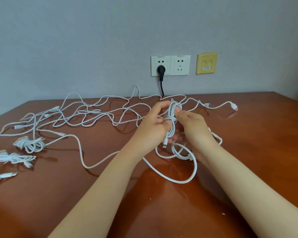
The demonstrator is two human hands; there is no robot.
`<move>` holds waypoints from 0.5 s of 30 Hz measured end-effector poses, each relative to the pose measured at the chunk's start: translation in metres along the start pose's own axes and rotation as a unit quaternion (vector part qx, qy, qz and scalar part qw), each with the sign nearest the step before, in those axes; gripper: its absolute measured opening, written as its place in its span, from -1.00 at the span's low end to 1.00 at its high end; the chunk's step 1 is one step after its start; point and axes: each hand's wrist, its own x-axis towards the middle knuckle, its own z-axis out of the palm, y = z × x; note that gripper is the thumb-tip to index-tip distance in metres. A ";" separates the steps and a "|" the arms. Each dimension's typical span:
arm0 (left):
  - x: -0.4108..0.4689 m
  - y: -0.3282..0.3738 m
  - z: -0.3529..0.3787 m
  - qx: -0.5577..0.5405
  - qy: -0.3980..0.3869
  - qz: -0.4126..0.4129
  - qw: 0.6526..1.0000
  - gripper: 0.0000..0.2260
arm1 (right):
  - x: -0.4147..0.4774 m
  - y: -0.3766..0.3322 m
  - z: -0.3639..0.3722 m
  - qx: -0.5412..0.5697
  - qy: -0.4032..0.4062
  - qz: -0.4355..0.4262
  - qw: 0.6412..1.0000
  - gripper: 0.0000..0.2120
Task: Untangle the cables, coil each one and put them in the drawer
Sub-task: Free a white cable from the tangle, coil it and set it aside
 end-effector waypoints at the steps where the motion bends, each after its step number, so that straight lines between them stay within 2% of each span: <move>1: 0.000 0.000 -0.001 0.021 -0.003 -0.002 1.000 -0.65 | 0.002 0.001 -0.001 -0.029 0.014 -0.014 0.999 -0.67; 4: 0.000 -0.002 -0.002 0.090 0.025 0.018 0.995 -0.77 | 0.006 0.004 -0.004 -0.114 0.045 -0.063 0.990 -0.51; 6: 0.000 -0.002 -0.002 0.117 0.075 0.050 0.989 -0.80 | 0.005 0.005 -0.003 -0.131 0.040 -0.082 0.987 -0.51; 10: -0.001 -0.002 -0.002 0.116 0.140 0.068 0.981 -0.79 | 0.005 0.007 0.000 -0.130 0.002 -0.086 0.988 -0.70; 13: 0.001 -0.005 -0.006 0.044 0.173 0.051 0.983 -0.79 | 0.003 0.005 0.001 -0.070 -0.062 -0.072 0.993 -0.81; 15: 0.003 -0.006 -0.007 0.014 0.179 0.033 0.983 -0.79 | 0.003 0.005 0.003 -0.059 -0.075 -0.081 0.992 -0.83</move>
